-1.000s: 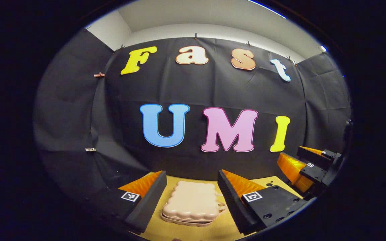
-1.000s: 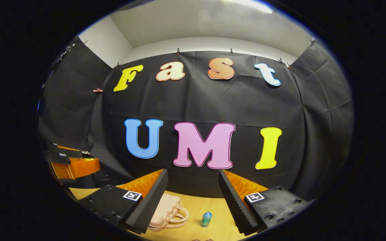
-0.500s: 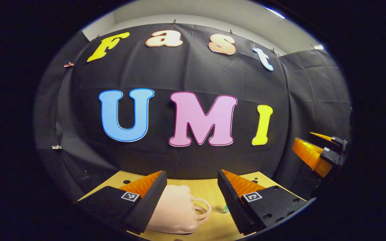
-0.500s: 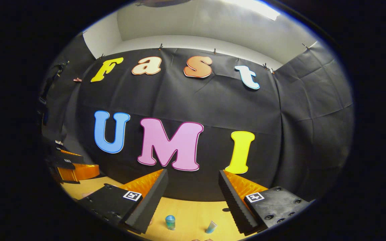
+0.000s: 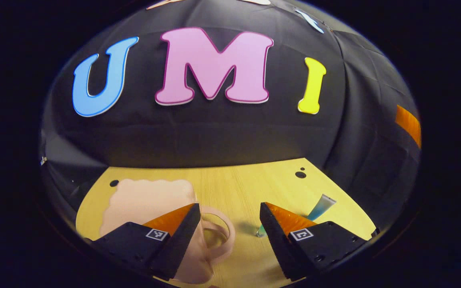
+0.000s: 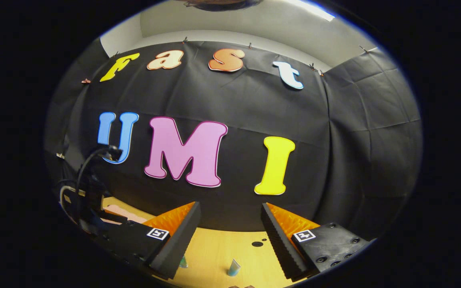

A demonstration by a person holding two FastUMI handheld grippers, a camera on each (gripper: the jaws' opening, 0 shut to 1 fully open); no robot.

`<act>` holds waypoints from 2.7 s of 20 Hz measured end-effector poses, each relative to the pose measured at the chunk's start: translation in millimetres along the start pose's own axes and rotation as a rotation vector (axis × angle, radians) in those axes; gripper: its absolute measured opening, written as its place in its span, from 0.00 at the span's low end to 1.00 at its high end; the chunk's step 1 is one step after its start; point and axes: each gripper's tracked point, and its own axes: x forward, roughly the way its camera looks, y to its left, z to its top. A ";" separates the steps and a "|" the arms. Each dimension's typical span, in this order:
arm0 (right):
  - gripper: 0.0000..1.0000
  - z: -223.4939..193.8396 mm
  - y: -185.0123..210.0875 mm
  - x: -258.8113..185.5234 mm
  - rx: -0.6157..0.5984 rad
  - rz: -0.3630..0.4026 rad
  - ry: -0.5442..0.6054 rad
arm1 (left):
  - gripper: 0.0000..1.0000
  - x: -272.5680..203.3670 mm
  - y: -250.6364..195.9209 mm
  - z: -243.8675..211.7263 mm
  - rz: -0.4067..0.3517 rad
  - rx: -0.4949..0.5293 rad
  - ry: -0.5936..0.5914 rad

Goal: First open the suitcase, pack the skin care products into it, and then close the suitcase.

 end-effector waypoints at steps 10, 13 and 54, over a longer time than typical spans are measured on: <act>0.96 -48.6 -16.1 18.9 -0.005 0.018 0.095 | 0.78 68.7 -1.6 -67.0 0.055 -0.025 0.261; 0.96 -56.4 -17.1 20.5 0.008 0.022 0.111 | 0.64 82.2 0.7 -78.2 0.092 0.013 0.315; 0.96 -25.8 136.6 -37.4 -0.147 0.150 0.091 | 0.11 -70.6 556.7 -23.8 0.379 -0.218 0.026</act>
